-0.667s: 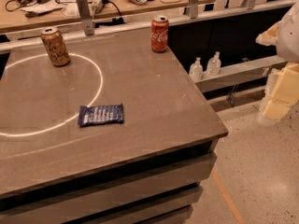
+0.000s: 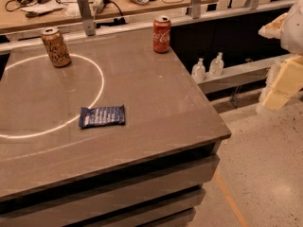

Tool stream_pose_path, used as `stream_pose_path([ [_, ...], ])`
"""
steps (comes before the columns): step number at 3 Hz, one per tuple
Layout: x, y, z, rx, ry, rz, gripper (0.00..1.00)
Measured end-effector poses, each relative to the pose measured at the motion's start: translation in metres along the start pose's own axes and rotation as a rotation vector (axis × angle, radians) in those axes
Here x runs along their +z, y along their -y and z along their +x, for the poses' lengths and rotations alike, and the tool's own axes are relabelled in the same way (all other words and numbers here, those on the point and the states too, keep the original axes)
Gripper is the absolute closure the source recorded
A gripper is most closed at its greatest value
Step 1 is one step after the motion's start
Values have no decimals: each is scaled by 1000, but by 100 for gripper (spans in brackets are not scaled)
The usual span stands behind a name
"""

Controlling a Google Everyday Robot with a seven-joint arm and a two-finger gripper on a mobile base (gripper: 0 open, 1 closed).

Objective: Move coke can near rxbar blueberry

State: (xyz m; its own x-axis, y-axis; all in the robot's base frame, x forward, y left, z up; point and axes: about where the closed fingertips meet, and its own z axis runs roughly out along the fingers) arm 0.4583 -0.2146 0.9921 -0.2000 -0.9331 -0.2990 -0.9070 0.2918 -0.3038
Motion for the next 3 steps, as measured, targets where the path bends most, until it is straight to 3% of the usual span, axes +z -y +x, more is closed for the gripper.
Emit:
stream_pose_path([
  [1, 9, 39, -6, 27, 146, 41, 0],
  [2, 34, 107, -13, 116, 419, 104, 0],
  [3, 51, 144, -16, 182, 556, 127, 0],
])
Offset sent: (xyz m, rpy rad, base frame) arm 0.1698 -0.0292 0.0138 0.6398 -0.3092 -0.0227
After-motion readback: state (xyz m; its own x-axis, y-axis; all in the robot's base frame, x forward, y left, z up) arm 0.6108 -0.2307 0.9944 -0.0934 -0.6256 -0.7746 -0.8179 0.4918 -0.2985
